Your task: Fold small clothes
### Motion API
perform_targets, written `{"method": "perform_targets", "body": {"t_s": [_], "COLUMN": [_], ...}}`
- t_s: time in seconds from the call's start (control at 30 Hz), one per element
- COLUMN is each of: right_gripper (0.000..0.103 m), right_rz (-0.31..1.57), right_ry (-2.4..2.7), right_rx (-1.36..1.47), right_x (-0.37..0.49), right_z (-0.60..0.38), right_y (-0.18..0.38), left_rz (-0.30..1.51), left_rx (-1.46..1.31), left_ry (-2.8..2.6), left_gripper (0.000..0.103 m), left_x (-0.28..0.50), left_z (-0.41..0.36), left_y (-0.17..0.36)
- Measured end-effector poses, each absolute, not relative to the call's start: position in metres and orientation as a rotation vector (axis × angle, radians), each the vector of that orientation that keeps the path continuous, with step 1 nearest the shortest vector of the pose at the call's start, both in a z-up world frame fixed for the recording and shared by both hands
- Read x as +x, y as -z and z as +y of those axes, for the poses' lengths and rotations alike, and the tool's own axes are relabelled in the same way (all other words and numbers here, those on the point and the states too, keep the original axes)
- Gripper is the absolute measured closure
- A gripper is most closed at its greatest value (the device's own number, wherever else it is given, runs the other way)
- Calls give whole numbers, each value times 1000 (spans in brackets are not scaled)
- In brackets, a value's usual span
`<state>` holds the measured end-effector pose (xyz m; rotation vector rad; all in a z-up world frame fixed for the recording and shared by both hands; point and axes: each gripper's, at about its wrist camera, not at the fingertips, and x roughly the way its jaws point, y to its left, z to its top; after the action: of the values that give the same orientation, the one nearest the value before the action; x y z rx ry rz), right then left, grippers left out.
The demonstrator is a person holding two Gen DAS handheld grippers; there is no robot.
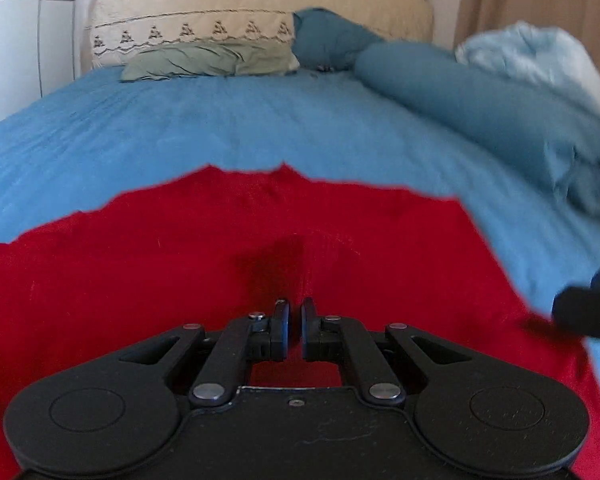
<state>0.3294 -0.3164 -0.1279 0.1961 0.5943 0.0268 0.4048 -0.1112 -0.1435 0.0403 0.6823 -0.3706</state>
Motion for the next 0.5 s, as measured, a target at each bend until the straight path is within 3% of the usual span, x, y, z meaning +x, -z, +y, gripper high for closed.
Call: {"method": "perform_targets", "body": {"t_s": [0.13,0.17,0.2,0.27,0.37,0.5], "right_gripper": [0,0,0,0,0,0], "right_rz": [605,604,601,591,573,599], "right_ry": [-35,-34,-35,-41,-62,-111], "right_rx": [208,212,216,220,224,245], "right_x": [334,335,336,338,342,355], "right_z": [-320,-319,-319,-318,-312,-287], "right_y": [141,141,141,137,131,140], "left_rz": [669,665,657,623,588,544], "left_rx": [39,35,36,47,52,27], "left_ry": [392,398,401,391,345,205], "left_gripper": [93,78,50,24,12,7], "left_x": [404,403,403,397,389,379], "left_z": [-104,-101,-100,-91,-61,9], "left_y": [140,137,133,122,103,87]}}
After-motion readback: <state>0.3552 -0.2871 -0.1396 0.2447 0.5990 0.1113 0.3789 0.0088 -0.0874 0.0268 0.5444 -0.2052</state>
